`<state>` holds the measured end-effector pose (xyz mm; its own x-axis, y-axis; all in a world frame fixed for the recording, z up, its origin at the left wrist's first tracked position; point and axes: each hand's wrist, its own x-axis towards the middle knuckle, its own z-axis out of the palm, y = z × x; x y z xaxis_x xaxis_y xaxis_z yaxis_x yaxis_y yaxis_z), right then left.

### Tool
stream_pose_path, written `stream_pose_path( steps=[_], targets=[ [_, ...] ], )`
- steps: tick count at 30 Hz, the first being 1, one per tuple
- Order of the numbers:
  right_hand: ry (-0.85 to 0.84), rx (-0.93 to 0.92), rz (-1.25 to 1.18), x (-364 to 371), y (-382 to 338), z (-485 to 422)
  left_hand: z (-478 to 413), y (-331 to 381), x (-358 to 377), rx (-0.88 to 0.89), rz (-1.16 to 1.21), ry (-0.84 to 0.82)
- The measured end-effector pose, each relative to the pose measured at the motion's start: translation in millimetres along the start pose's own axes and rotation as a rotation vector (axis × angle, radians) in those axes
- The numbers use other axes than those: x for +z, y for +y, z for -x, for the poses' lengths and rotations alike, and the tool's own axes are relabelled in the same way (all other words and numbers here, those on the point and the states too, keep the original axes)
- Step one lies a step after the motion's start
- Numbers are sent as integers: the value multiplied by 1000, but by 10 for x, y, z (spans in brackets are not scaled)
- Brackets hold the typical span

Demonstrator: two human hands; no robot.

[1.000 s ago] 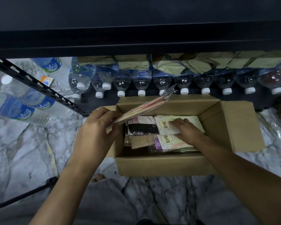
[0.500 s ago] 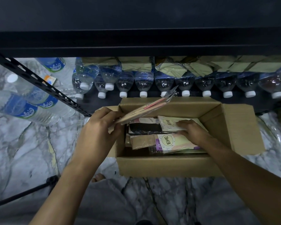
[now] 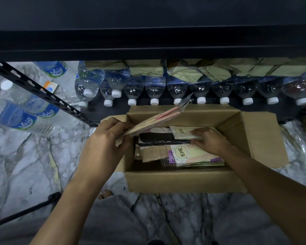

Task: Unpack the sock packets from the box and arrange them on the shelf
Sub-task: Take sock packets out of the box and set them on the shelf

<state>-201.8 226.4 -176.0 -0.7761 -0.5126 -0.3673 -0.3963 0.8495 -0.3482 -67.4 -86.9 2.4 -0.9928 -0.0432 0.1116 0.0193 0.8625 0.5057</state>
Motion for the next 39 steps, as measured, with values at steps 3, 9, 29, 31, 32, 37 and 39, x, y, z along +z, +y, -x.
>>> stream_pose_path(
  steps=[3, 9, 29, 31, 32, 37, 39],
  targets=[
    [46, -86, 134, -35, -35, -12, 4, -1, 9, 4, -1, -14],
    [64, -166, 310, -110, -34, -94, 12, -37, 28, -2, 3, -18],
    [624, -56, -210, -8, -142, 340, -36, 38, 18, -13, 5, 51],
    [647, -52, -291, -100, -256, 465, -21, 62, -24, -22, 13, 72],
    [664, -55, -315, -157, -314, 529, -10, 81, -47, -22, 19, 80],
    [732, -65, -391, -483, -635, 803, 52, 189, -205, -31, 49, 147],
    [750, -46, -444, -634, -770, 938, 108, 238, -297, -40, 83, 181]
  ],
)
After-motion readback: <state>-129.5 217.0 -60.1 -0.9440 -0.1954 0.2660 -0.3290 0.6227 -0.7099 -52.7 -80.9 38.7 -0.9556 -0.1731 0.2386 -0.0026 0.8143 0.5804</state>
